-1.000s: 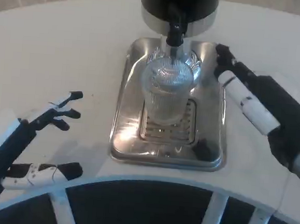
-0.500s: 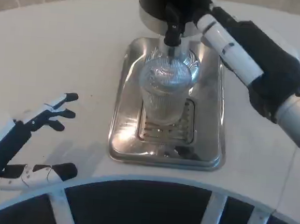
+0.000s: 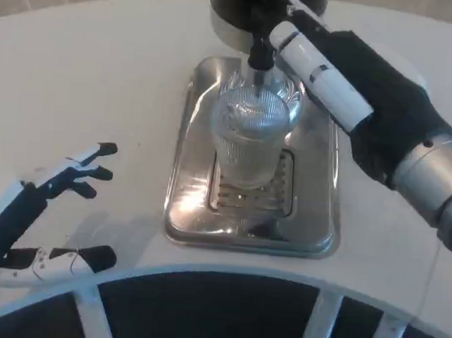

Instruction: Grasp the cup under the faucet to collect the drink, then remove the cup.

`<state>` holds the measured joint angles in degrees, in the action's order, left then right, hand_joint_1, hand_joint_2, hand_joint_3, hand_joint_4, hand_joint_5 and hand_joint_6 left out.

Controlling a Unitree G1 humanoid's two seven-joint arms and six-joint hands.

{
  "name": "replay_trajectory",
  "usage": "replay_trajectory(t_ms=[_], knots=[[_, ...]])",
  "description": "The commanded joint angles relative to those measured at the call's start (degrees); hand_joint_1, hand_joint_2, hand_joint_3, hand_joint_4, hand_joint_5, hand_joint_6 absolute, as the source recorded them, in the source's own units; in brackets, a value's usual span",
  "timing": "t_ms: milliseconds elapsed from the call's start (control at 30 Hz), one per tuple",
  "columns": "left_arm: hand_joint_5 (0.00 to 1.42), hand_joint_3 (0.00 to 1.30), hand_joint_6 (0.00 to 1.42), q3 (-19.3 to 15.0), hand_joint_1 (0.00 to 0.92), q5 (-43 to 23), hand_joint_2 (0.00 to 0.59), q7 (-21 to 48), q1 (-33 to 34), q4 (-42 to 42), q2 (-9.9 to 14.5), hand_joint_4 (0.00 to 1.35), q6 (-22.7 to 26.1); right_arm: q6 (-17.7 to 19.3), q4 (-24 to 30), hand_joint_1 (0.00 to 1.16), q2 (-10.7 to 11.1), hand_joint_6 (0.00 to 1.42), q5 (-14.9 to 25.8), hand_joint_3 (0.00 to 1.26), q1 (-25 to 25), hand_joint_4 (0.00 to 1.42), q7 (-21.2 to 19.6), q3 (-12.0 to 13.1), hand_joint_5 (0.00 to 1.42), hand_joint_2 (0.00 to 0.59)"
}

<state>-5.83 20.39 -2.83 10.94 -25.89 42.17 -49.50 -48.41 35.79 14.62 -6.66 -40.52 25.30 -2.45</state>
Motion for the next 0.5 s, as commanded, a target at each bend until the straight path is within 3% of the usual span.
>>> replay_trajectory(t_ms=[33,167,267,500], knots=[[0.40,0.16,0.33,0.15,0.050,-0.82,0.075,0.86,-0.15,-0.15,-0.57,0.27,0.76,-1.05,1.11,0.00,1.00,0.00,1.59,0.00,0.10,0.00,-0.95,-0.61,0.00,0.501],[0.40,0.16,0.33,0.22,0.050,-0.91,0.075,1.18,0.04,-0.07,-0.90,0.27,0.97,-1.42,0.89,0.00,3.16,0.00,2.51,0.00,-0.55,0.00,-0.57,-1.62,0.00,0.501],[0.40,0.16,0.33,0.24,0.050,-1.17,0.075,1.48,0.21,0.00,-1.10,0.27,1.19,-0.03,0.94,0.00,6.89,0.00,1.63,0.00,-1.69,0.00,1.16,-4.75,0.00,0.498],[0.40,0.16,0.33,0.10,0.050,-1.59,0.075,2.02,0.39,-0.35,-1.08,0.27,1.23,3.54,1.24,0.00,12.07,0.00,0.29,0.00,-2.77,0.00,3.71,-11.50,0.00,0.494]])
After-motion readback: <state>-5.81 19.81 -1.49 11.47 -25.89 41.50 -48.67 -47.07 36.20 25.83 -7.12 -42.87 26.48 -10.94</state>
